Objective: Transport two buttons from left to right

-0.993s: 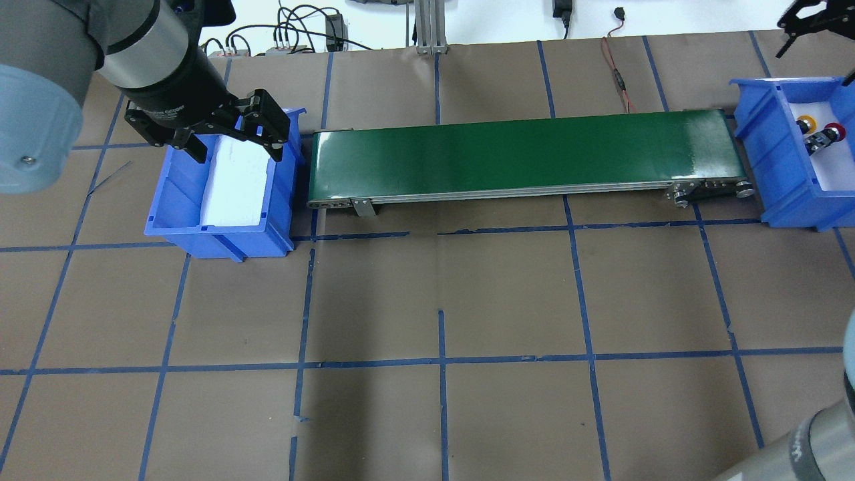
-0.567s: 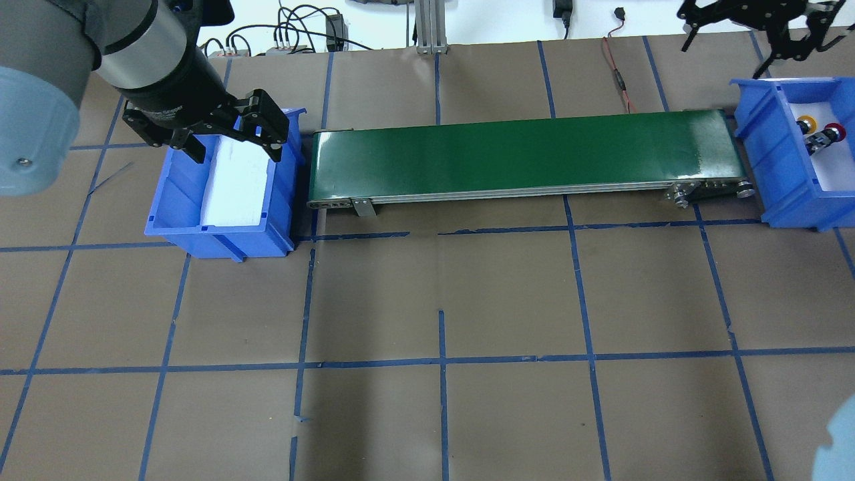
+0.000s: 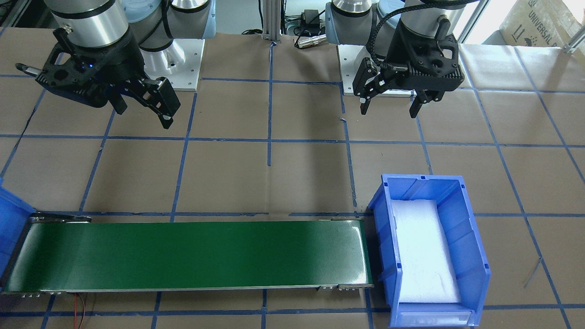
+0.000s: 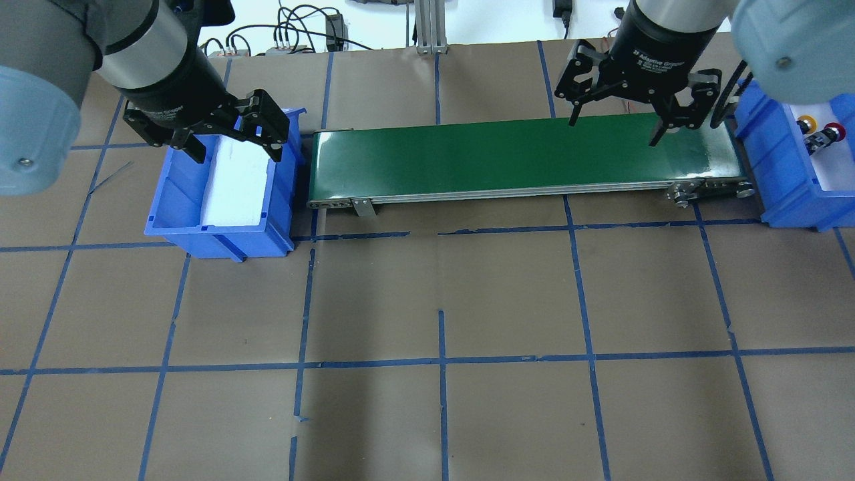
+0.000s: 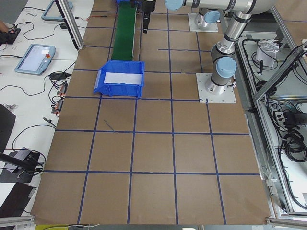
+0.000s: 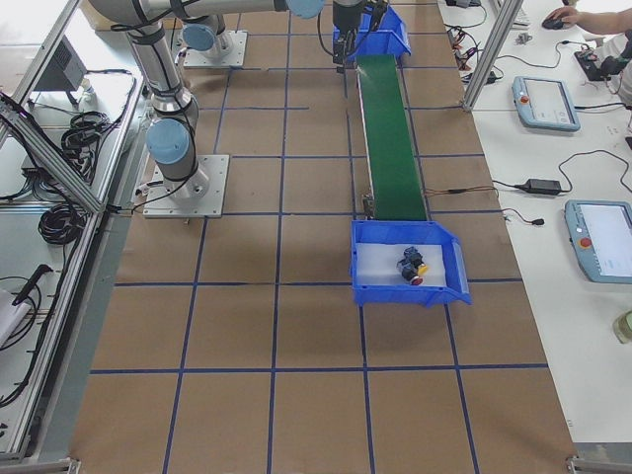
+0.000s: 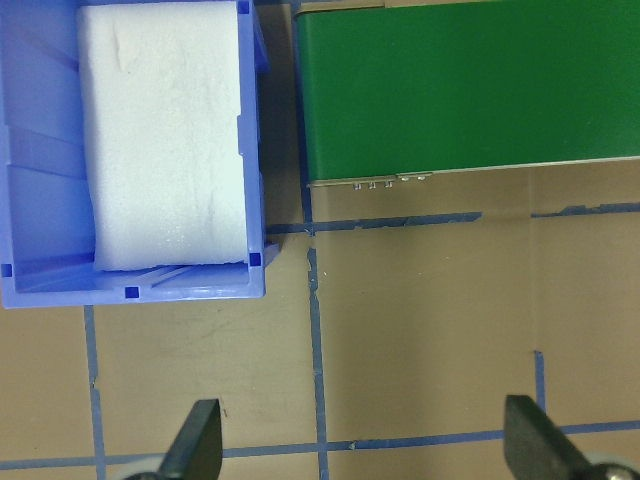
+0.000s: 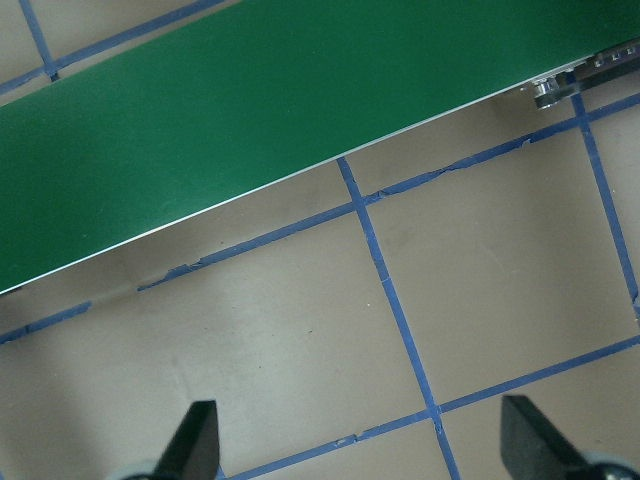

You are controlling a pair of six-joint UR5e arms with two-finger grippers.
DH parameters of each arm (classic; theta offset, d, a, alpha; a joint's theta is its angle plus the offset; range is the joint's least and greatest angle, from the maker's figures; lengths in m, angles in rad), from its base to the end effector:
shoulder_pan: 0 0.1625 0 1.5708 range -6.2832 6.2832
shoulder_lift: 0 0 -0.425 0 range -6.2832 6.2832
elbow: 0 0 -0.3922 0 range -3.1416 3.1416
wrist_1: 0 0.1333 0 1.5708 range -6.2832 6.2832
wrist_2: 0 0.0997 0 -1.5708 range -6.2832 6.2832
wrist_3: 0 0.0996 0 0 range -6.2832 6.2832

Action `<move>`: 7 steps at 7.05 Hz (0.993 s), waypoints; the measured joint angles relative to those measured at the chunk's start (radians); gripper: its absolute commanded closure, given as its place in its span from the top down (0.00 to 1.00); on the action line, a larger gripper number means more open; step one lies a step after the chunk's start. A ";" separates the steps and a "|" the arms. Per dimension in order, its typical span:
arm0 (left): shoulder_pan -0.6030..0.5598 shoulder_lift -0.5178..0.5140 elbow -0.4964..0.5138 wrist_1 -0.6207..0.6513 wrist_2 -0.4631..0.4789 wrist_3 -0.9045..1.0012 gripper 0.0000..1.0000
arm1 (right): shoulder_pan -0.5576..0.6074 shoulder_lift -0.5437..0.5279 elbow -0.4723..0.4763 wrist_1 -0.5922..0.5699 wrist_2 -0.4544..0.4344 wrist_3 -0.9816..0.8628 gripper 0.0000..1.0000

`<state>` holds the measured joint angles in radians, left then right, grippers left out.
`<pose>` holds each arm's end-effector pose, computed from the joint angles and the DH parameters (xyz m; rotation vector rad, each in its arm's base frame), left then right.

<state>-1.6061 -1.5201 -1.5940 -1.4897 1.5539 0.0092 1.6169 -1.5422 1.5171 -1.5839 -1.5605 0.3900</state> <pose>-0.1519 -0.4754 0.5095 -0.0708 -3.1179 0.1691 0.1576 -0.5009 0.5015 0.5340 3.0768 -0.0548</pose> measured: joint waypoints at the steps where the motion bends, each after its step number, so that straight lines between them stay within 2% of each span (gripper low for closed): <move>1: 0.000 0.000 0.000 0.000 0.000 0.000 1.00 | -0.010 0.000 0.011 -0.008 -0.019 -0.044 1.00; 4: 0.001 0.000 0.000 0.000 -0.001 0.001 1.00 | -0.026 -0.005 0.009 0.005 -0.118 -0.208 1.00; 7: 0.002 0.000 0.000 0.000 -0.001 0.001 1.00 | -0.021 -0.018 0.018 0.003 -0.027 -0.293 1.00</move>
<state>-1.6046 -1.5202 -1.5938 -1.4895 1.5525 0.0098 1.5963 -1.5603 1.5352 -1.5807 -1.5879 0.0972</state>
